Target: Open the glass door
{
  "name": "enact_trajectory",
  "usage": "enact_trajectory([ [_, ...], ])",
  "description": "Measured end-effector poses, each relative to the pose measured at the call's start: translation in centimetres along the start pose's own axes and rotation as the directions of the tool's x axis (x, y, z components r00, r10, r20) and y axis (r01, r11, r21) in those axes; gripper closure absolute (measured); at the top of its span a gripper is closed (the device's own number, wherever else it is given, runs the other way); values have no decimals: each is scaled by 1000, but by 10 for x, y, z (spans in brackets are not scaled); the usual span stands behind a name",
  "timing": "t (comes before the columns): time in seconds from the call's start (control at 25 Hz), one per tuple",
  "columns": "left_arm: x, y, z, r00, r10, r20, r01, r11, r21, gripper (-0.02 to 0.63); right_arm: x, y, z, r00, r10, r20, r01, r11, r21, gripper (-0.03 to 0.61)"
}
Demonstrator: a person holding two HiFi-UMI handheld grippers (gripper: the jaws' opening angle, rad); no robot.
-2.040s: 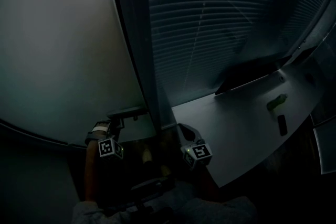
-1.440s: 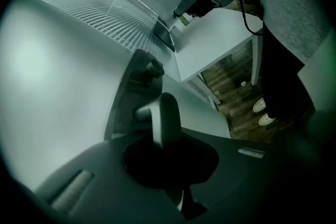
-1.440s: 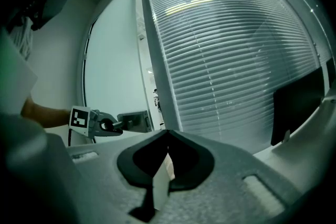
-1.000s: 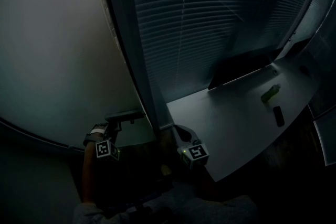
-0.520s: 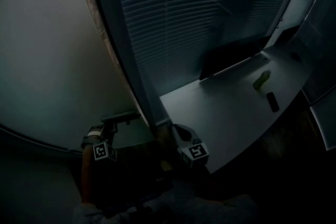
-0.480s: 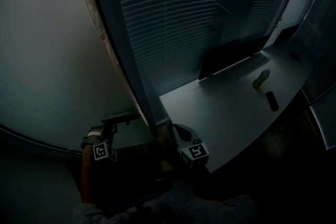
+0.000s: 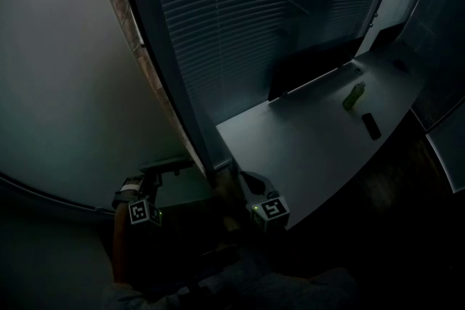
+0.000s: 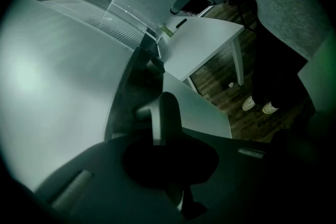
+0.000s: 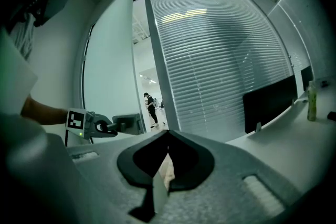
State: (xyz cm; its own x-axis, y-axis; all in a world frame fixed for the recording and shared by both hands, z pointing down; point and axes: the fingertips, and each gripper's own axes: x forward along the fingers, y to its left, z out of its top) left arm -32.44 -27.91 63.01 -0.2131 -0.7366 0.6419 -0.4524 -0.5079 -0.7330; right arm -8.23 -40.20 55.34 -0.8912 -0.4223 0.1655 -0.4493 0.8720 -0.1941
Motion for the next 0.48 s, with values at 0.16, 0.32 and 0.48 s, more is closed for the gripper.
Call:
enact_trajectory([
  [0.16, -10, -11, 0, 1000, 6, 10, -6, 1000, 18, 612, -16, 10, -4, 1000, -20, 17, 20, 1000, 2, 577],
  [0.32, -20, -22, 3, 1000, -2, 22, 1, 1000, 30, 612, -36, 21, -12, 999, -48, 15, 47, 999, 12, 577],
  [0.48, -32, -29, 8, 999, 4, 38, -6, 998, 58, 614, -58, 32, -17, 997, -78, 18, 78, 997, 16, 577],
])
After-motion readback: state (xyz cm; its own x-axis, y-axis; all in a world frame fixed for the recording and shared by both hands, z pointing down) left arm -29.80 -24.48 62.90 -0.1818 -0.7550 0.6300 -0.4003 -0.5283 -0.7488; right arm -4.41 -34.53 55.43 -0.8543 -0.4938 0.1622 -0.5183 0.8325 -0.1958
